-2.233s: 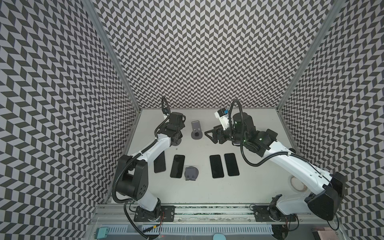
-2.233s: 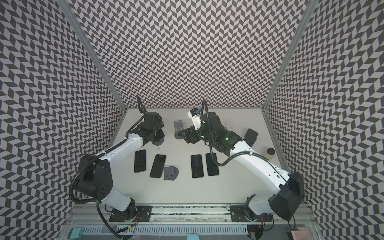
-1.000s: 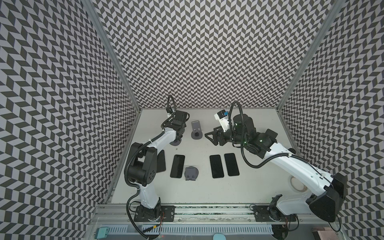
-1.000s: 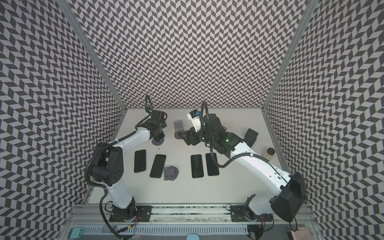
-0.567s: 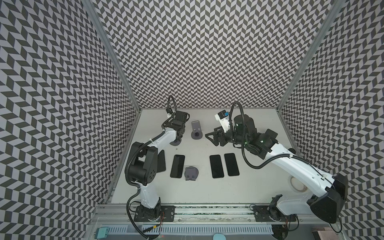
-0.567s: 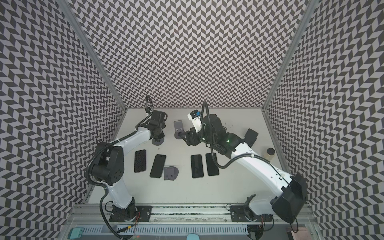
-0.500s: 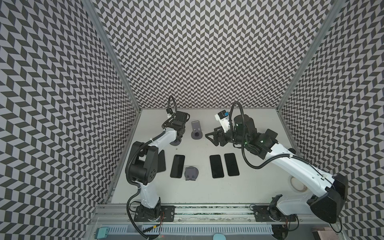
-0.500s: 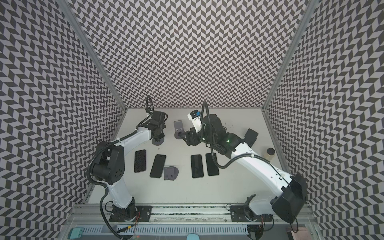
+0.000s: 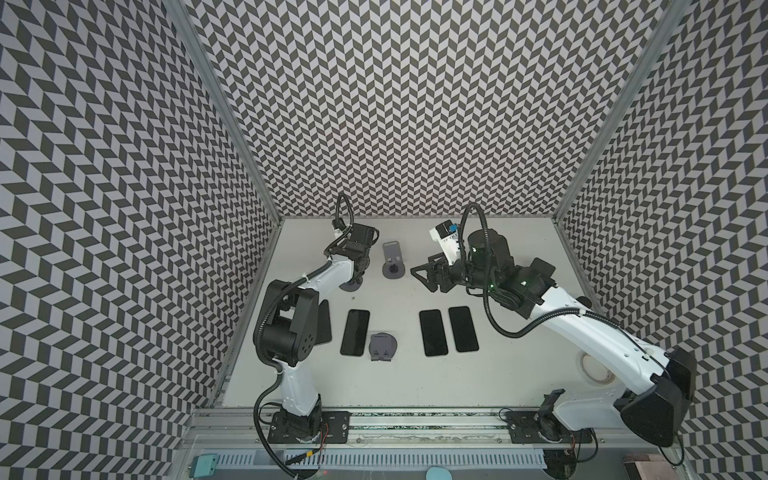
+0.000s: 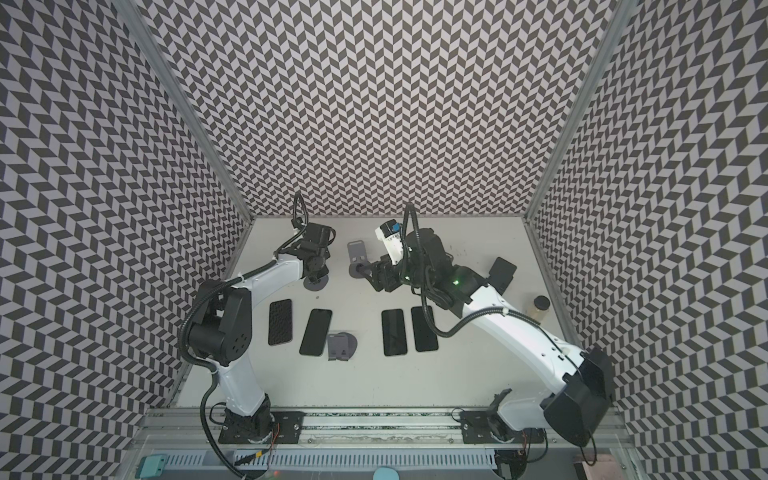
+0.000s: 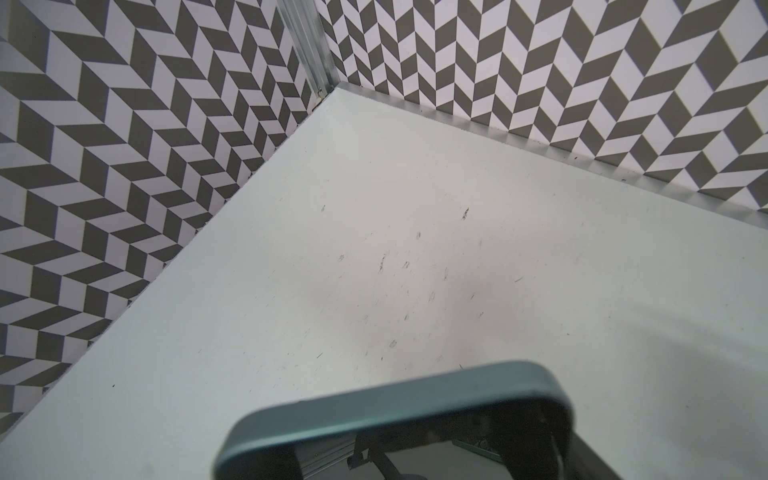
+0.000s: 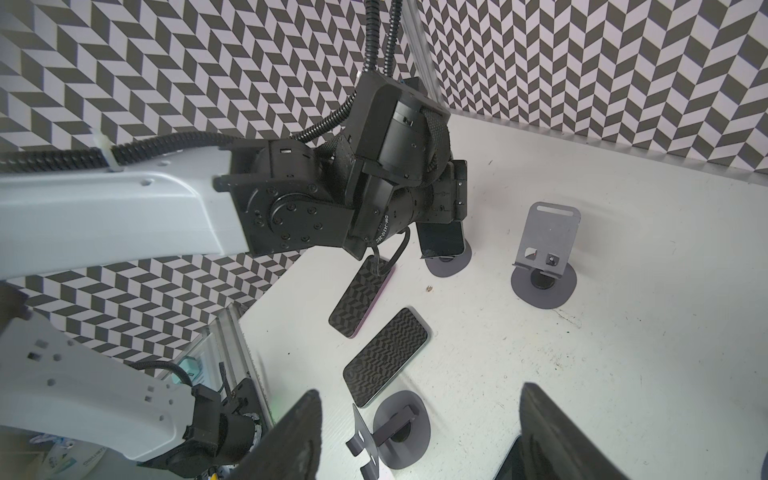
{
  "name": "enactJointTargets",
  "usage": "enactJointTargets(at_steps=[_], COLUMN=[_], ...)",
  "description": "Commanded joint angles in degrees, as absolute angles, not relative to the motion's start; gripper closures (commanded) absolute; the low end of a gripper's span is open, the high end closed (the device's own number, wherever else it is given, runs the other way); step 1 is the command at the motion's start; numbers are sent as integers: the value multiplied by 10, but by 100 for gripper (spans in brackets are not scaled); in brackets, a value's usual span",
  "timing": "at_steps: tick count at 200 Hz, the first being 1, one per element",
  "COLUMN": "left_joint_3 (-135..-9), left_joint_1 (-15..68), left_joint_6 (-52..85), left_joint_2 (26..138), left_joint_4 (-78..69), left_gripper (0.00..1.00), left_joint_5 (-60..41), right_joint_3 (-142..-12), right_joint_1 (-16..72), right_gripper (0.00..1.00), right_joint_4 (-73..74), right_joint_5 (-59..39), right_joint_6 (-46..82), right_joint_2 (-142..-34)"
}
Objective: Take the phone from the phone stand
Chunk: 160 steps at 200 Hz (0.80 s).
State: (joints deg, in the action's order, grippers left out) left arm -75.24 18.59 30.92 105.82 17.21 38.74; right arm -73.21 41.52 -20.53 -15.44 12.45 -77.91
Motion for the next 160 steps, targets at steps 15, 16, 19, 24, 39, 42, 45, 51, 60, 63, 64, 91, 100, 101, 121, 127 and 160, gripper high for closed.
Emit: enactJointTargets(at_steps=[15, 16, 19, 24, 39, 42, 45, 51, 60, 63, 64, 91, 100, 101, 121, 127, 160], left_joint_3=[-756, -756, -755, -755, -753, -753, -753, -753, -752, -752, -752, -748, -747, -747, -746, -745, -743], left_joint_1=[180, 180, 180, 179, 179, 179, 179, 179, 178, 179, 179, 179, 179, 179, 179, 179, 178], left_joint_6=[316, 316, 316, 316, 316, 316, 316, 316, 316, 317, 318, 319, 320, 320, 319, 319, 318], left_joint_2=[1050, 1050, 1050, 1050, 1049, 1049, 1048, 1048, 1048, 1047, 1048, 1043, 1041, 1041, 1038, 1038, 1031], left_joint_4=[168, 168, 168, 167, 166, 166, 166, 165, 165, 165, 165, 164, 163, 163, 161, 160, 156], left_gripper=[22, 22, 22, 22, 24, 24, 24, 25, 26, 26, 26, 26, 26, 27, 27, 28, 29], left_joint_5=[396, 396, 396, 395, 392, 391, 391, 389, 388, 387, 387, 385, 385, 385, 384, 383, 380], right_joint_3=[-731, -730, -731, -730, -730, -730, -729, -729, -729, -729, -729, -729, -729, -729, -729, -728, -730], right_joint_1=[418, 418, 418, 418, 418, 418, 418, 418, 418, 418, 418, 418, 418, 418, 418, 418, 418], right_gripper=[27, 27, 27, 27, 28, 28, 27, 27, 28, 28, 28, 28, 28, 28, 28, 28, 28], right_joint_4=[-178, -178, -178, -178, -177, -177, -176, -176, -176, -177, -176, -177, -177, -177, -178, -178, -179], right_joint_5=[-156, -156, -156, -156, -156, -156, -155, -156, -156, -156, -156, -155, -154, -154, -153, -154, -153], right_joint_6=[120, 120, 120, 120, 121, 120, 120, 121, 121, 121, 121, 122, 121, 122, 122, 122, 124], right_joint_2=[-760, -760, -760, -760, -759, -759, -759, -759, -759, -759, -759, -758, -758, -757, -756, -756, -756])
